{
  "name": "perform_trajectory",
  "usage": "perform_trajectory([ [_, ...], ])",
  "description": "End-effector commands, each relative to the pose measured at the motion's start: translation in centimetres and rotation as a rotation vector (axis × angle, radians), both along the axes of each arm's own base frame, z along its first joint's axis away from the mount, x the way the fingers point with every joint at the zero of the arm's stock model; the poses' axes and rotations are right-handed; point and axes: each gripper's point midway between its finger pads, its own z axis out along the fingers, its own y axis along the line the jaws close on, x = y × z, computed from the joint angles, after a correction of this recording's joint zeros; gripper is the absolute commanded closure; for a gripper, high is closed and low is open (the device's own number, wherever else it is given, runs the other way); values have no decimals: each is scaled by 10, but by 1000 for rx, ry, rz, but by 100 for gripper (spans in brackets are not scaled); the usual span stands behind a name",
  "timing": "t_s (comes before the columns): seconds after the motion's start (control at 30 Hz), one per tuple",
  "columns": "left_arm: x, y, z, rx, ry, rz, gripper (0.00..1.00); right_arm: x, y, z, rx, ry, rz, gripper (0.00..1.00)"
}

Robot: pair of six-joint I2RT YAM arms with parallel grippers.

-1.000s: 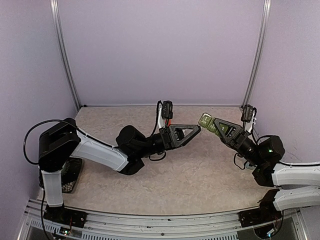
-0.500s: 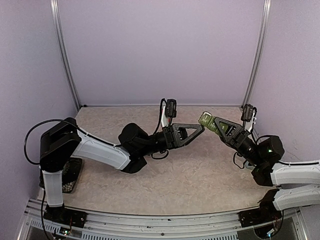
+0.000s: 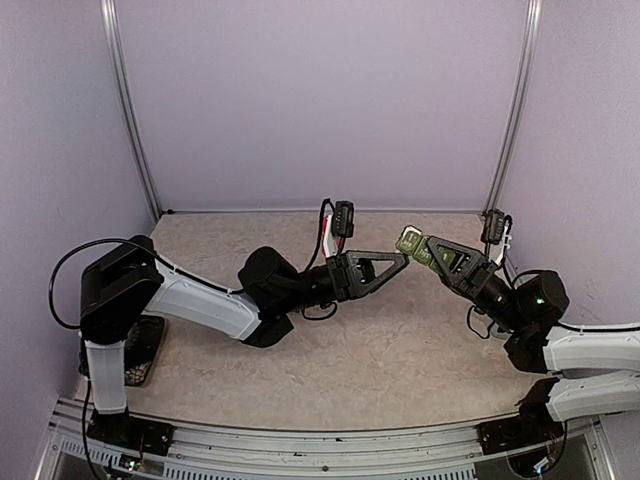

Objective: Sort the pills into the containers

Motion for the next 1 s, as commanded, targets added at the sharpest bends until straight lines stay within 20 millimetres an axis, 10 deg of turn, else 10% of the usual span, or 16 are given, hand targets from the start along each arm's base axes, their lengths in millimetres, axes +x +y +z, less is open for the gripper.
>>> perform_trajectory([
  [0.0, 6, 17, 22, -77, -30, 52, 53, -4, 0, -7, -34, 3, -6, 91],
  [0.97, -19, 25, 42, -131, -169, -7, 56, 4, 11, -18, -63, 48, 22, 91],
])
